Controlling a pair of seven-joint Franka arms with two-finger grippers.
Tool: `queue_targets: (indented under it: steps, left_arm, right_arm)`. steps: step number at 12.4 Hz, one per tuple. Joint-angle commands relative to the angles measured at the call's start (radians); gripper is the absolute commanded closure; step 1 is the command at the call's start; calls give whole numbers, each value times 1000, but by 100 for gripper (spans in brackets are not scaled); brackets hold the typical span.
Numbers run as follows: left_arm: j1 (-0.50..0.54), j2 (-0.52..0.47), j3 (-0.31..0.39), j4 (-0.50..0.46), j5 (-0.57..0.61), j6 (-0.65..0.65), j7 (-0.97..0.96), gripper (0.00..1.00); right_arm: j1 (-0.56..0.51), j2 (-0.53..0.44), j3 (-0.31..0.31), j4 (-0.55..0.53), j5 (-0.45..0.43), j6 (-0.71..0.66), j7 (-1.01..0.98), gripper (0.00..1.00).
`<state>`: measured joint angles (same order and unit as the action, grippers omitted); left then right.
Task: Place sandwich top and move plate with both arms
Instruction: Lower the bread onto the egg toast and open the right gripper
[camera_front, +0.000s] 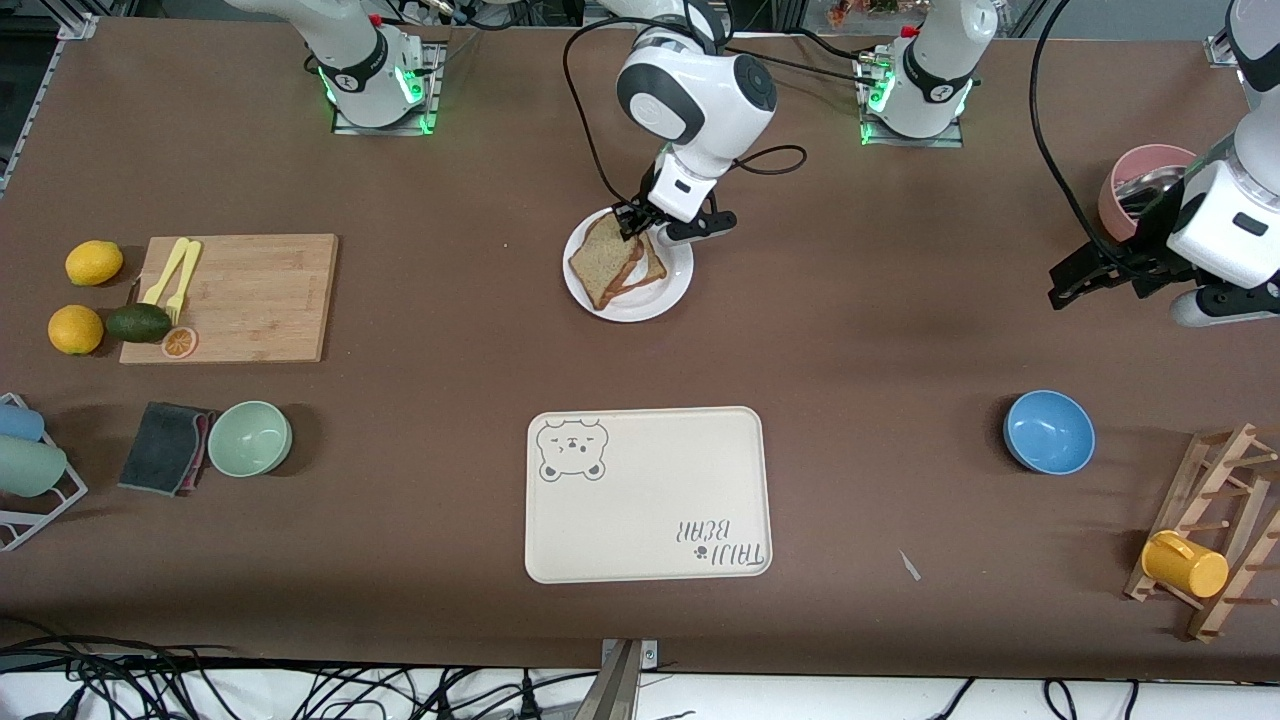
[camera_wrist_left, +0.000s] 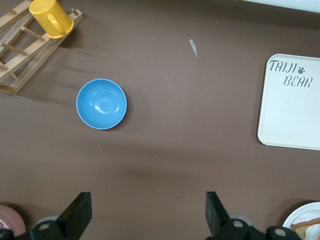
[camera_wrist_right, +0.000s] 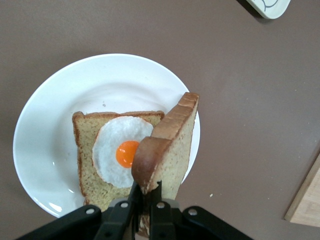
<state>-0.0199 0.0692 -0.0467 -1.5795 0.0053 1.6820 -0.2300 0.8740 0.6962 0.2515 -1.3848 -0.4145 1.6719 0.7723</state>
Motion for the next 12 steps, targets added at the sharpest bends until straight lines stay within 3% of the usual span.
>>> queue_targets:
  steps: [1,6,7,11,12]
  left_arm:
    - [1,0,1,18,-18,-21,-8,0]
    - [0,0,1,18,-18,-21,-8,0]
    - [0,0,1,18,-18,-21,-8,0]
    - [0,0,1,18,-18,-21,-8,0]
    - [0,0,1,18,-18,-21,-8,0]
  right_arm:
    - [16,20,-6,50,-10,-23,-14,100]
    - [20,31,-6,59,-10,-17,-5,100]
    - [20,32,-6,59,-10,-15,-5,94]
    - [20,32,-6,70,-12,0,1,34]
    - [20,32,-6,78,-10,0,-4,32]
